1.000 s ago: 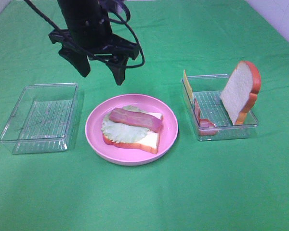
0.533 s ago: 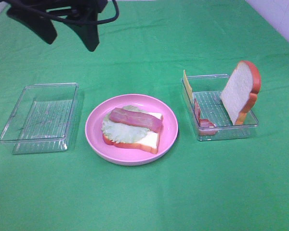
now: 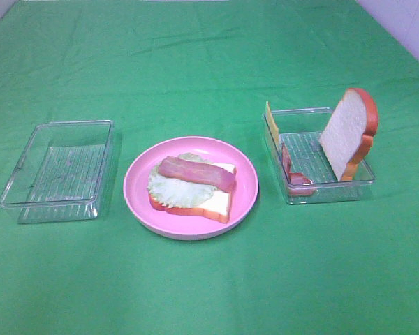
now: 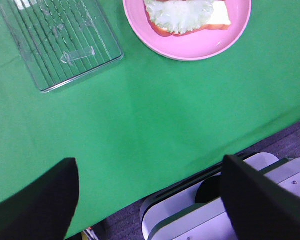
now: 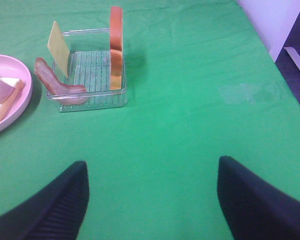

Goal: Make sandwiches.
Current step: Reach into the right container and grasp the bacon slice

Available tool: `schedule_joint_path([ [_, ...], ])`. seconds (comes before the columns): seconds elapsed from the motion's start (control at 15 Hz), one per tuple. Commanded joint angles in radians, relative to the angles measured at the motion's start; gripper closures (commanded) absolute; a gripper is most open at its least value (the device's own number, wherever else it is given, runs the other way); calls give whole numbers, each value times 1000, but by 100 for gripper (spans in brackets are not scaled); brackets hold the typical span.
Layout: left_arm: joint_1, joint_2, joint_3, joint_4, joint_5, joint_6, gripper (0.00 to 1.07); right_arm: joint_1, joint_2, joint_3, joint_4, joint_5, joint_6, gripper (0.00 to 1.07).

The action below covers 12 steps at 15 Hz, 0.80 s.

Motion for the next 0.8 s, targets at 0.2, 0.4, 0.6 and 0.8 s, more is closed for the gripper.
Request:
schedule_joint_path([
  [0.2, -2, -343, 200, 5, 24, 33, 32, -4, -9, -2, -3, -9, -4, 38],
  [0.4, -2, -613, 388, 5, -51, 52, 32, -4, -9, -2, -3, -9, -4, 38],
  [0.6, -2, -802, 517, 5, -104, 54, 32, -4, -9, -2, -3, -9, -4, 38],
  [0.8, -2, -946, 568, 1, -91, 80, 32, -4, -9, -2, -3, -9, -4, 38],
])
